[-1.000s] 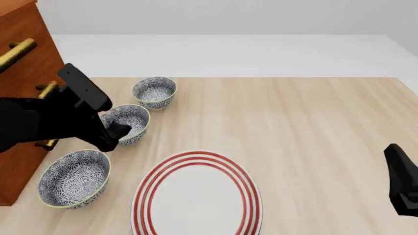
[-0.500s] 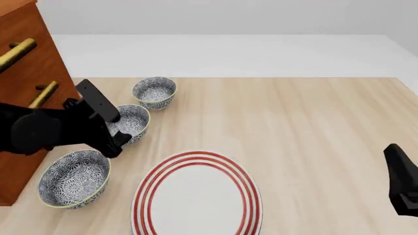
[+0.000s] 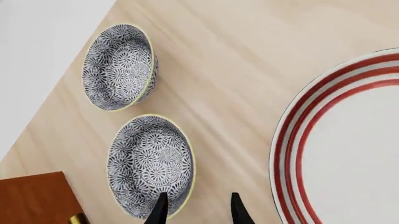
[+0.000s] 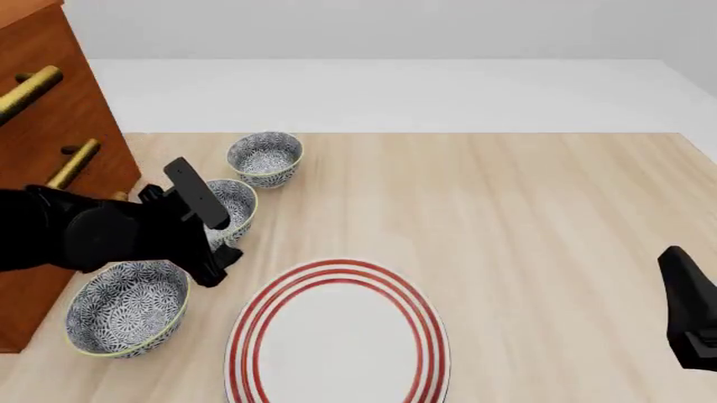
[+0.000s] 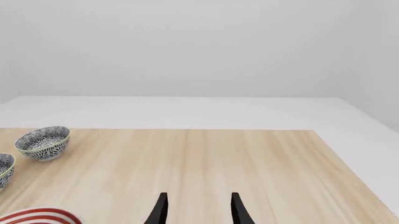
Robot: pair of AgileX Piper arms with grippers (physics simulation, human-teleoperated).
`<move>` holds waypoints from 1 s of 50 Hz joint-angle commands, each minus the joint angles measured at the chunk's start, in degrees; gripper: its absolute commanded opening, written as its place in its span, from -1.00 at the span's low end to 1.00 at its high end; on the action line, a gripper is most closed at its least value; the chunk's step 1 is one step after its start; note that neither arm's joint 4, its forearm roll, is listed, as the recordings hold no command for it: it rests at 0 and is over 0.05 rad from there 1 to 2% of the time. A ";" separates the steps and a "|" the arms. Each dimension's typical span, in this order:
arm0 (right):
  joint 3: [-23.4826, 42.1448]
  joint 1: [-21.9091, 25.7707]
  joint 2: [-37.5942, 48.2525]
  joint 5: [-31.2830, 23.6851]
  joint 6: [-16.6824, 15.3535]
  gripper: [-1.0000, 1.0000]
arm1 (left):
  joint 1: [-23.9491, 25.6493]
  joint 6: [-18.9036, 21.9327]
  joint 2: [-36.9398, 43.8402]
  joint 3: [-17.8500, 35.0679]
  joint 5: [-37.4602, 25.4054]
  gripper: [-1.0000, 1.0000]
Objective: Pick up the bowl and put it in the middle on the plate.
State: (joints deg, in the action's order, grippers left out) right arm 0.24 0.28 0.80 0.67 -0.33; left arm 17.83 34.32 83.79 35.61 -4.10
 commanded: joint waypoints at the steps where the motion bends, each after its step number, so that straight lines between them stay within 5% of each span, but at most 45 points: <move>1: -0.07 0.02 0.26 0.35 -0.03 1.00 | -0.05 1.50 3.14 -0.49 2.16 1.00; 31: -0.01 0.05 -0.06 -0.05 0.00 1.00 | -4.87 6.63 7.59 -0.18 7.20 1.00; 50: 0.00 0.08 -0.22 -0.21 -0.02 1.00 | -3.05 4.47 10.39 2.97 5.28 1.00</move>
State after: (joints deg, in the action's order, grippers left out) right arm 0.26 0.34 0.58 0.43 -0.35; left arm 14.35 39.28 92.61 37.39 1.52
